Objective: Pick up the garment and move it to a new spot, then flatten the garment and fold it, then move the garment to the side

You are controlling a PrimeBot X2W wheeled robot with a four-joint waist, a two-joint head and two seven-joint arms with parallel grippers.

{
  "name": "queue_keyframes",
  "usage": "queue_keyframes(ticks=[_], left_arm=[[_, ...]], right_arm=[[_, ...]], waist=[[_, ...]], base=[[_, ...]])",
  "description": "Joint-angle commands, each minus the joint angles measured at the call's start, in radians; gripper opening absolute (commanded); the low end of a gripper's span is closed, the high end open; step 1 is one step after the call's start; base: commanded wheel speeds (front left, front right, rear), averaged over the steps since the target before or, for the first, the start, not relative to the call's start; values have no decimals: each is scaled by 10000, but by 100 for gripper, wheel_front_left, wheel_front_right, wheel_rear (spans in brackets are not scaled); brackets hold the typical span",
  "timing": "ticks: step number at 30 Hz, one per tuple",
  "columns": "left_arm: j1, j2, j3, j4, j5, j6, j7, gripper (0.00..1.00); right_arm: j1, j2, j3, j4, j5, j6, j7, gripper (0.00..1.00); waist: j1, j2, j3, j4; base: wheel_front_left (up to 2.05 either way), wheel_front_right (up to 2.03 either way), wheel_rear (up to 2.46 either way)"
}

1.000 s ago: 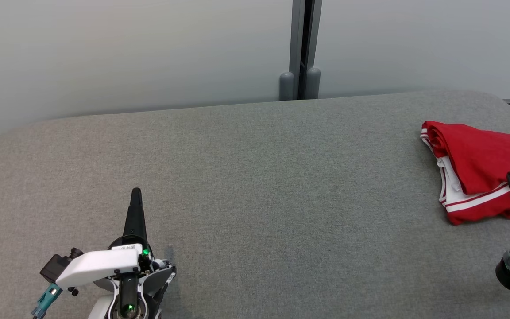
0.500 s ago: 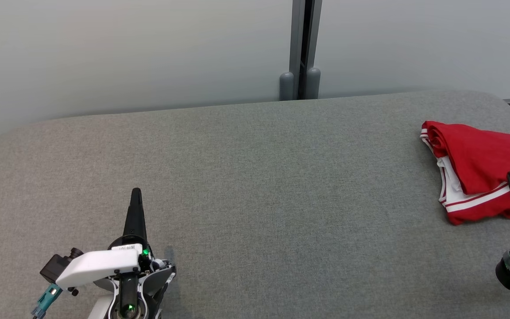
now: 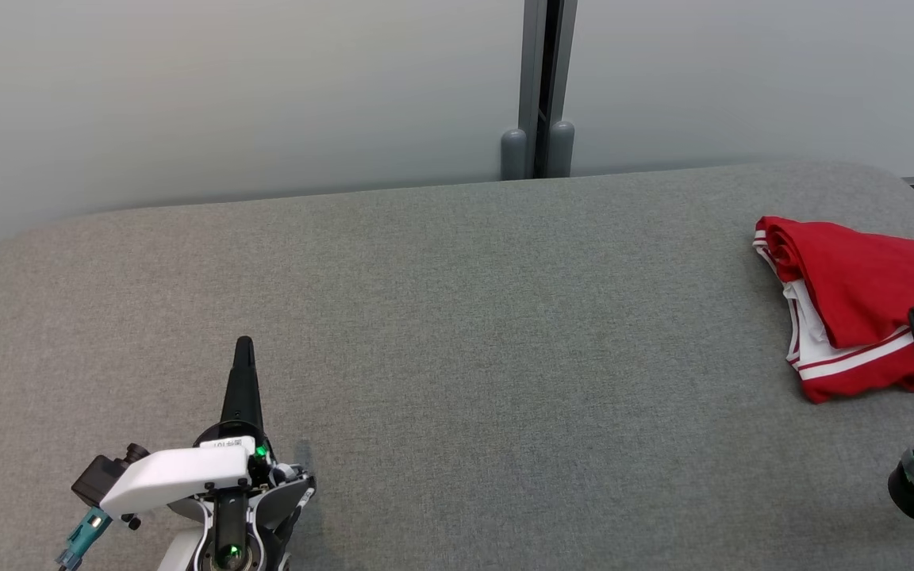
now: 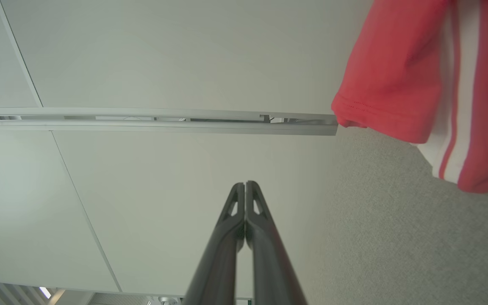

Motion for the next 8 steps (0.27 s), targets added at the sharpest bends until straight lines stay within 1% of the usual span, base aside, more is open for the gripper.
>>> queue_keyframes(ticks=[1, 8], left_arm=[[-153, 36, 14, -7, -20, -41, -23, 0], [-153, 36, 15, -7, -20, -40, -23, 0]], right_arm=[[-15, -79, 10, 35, 48, 4, -3, 0], [-14, -79, 12, 35, 50, 2, -4, 0]], waist=[[0, -1, 0, 0], [0, -1, 0, 0]], base=[[0, 0, 0], [0, 0, 0]])
